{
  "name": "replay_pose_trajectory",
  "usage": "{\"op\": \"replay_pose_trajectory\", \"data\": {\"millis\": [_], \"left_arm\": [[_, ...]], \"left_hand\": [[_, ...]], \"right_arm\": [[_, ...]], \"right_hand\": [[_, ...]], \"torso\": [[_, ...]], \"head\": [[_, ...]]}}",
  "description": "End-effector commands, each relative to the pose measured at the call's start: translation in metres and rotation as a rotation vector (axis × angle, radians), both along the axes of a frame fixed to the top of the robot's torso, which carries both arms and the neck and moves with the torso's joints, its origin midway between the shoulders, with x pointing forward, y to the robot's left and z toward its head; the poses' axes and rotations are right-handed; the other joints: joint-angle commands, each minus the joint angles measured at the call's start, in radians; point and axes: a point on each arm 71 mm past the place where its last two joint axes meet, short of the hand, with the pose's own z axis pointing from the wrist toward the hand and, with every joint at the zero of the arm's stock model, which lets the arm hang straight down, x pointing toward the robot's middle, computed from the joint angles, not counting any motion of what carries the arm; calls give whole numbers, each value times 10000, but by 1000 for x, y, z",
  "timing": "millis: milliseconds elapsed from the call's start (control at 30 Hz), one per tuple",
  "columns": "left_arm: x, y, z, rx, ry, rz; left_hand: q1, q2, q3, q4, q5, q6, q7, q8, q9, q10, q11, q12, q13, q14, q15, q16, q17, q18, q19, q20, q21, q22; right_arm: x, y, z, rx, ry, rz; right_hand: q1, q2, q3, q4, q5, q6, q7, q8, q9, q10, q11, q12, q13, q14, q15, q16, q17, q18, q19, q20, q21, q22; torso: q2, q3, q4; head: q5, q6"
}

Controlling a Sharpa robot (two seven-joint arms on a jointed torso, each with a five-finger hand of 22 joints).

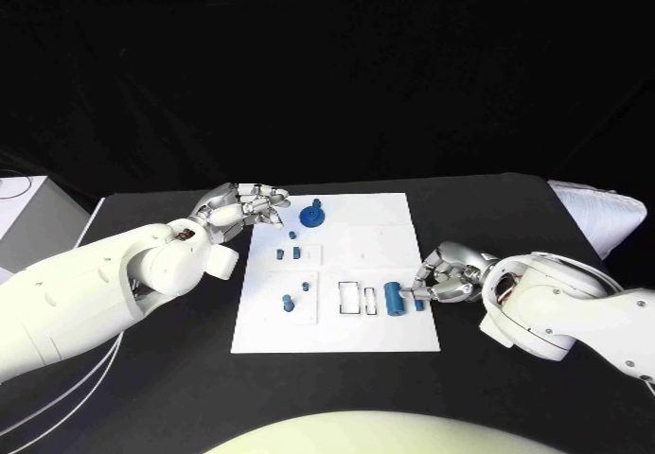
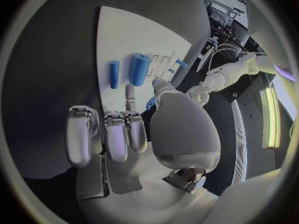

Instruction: Assemble the parts on the task board

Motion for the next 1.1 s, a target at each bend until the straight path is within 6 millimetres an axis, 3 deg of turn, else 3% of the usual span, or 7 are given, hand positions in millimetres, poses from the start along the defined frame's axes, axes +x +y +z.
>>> {"op": "replay_pose_trajectory", "data": {"millis": [33, 167, 233, 333, 633, 767, 1100], "left_arm": [[0, -1, 1, -159, -71, -29], [0, -1, 1, -165, -65, -25], [0, -1, 1, -169, -63, -28], [0, -1, 1, -173, -57, -25], [0, -1, 1, -189, -38, -25], [0, -1, 1, -215, -11, -9], [-1, 0, 1, -221, 12, -5]], "left_hand": [[27, 68, -50, 8, -10, 21, 28, -64, -15, -5, 39, -62, 9, 6, 25, -46, 9, 40, 64, -1, -61, -16], [19, 71, -57, 18, -10, 24, 28, -65, -15, -3, 40, -64, 10, 8, 26, -47, 11, 39, 66, 0, -66, -18], [8, 78, -61, 31, -10, 26, 29, -65, -15, -1, 41, -65, 11, 10, 28, -48, 13, 39, 67, 2, -69, -20], [0, 81, -64, 40, -10, 27, 30, -66, -15, -1, 42, -67, 11, 10, 29, -48, 14, 38, 68, 2, -71, -21], [-41, 100, -82, 89, -7, 27, 30, -74, -17, -2, 45, -76, 14, 14, 34, -52, 20, 37, 71, 8, -89, -31], [-122, 148, -104, 188, -2, 28, 29, -83, -18, -4, 47, -88, 18, 21, 41, -54, 30, 36, 76, 18, -123, -53], [-133, 158, -108, 207, 0, 26, 27, -87, -19, -7, 47, -92, 19, 23, 41, -55, 33, 36, 78, 20, -132, -59]], "right_arm": [[0, 2, -3, -726, -232, 109], [1, 7, -7, -827, -278, 200], [1, 9, -9, -837, -284, 237], [1, 13, -10, -806, -321, 281], [2, 24, -12, -972, -449, 603], [3, 29, -13, -1202, -490, 830], [8, 31, -23, -2318, -442, 1490]], "right_hand": [[4, 126, -227, 5, -23, -85, 25, 14, 22, 868, -27, 22, 2352, 989, -47, 70, 2382, -205, 577, -34, 64, 1687], [-79, 262, -563, 16, -27, -102, 33, 20, 52, 861, -19, 9, 2345, 997, -35, 81, 2422, -208, 578, -21, 81, 1710], [-288, 448, -968, 16, -263, -106, 31, 40, 93, 866, -20, 11, 2358, 1002, -34, 86, 2442, -214, 586, -13, 112, 1744], [-348, 527, -1181, 25, -416, -103, 26, 55, 118, 866, -20, 7, 2359, 1005, -34, 90, 2459, -216, 587, -12, 119, 1756], [-572, 631, -1565, 32, -529, -50, 4, 118, 177, 863, -37, -5, 2358, 1013, -43, 100, 2493, -220, 593, -15, 141, 1785], [-1020, 582, -1928, 43, -268, 66, -47, 238, 257, 846, -78, -38, 2336, 1018, -75, 106, 2515, -228, 605, -36, 174, 1820], [-1028, 606, -1942, 27, -237, 118, -70, 290, 285, 773, -96, -150, 2228, 1008, -87, 92, 2475, -211, 578, -44, 99, 1778]], "torso": [[11, 11, -3], [19, 27, -10], [19, 30, -13], [19, 38, -17], [23, 32, -9], [27, 27, -11], [19, 24, -9]], "head": [[8, -29], [15, -37], [16, -42], [38, -84], [42, -117], [29, -122], [54, -158]]}}
